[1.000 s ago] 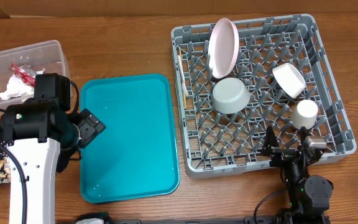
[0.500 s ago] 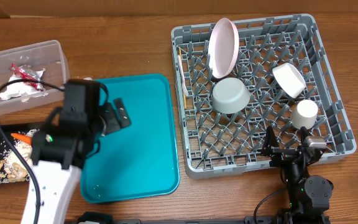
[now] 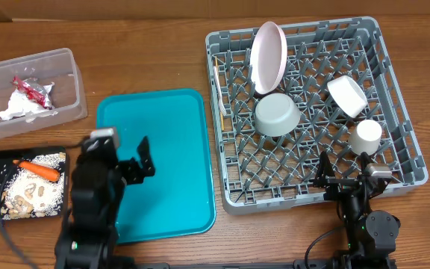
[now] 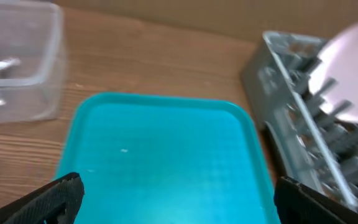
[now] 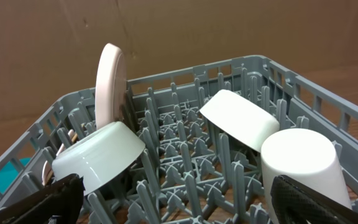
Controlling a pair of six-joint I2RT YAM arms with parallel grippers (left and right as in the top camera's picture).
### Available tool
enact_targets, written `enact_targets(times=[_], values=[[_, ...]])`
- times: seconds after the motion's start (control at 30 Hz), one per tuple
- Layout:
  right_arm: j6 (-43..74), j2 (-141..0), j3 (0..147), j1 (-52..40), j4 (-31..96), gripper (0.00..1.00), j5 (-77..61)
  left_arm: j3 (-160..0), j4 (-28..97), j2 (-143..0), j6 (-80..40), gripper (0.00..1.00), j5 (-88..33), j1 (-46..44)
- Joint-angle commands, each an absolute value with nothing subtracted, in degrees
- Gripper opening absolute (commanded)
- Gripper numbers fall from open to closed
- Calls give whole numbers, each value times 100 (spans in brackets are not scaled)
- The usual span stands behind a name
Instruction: Sort waste into correct bins and load items into the dishwasher rack
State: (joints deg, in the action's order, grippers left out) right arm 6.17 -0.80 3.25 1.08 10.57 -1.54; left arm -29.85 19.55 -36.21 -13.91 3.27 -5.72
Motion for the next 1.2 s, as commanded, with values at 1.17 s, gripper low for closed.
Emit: enact_targets(times=[1.17], values=[[596,-16,294,130,1033,100,-172,-30,421,-16,-725,100,309,609]])
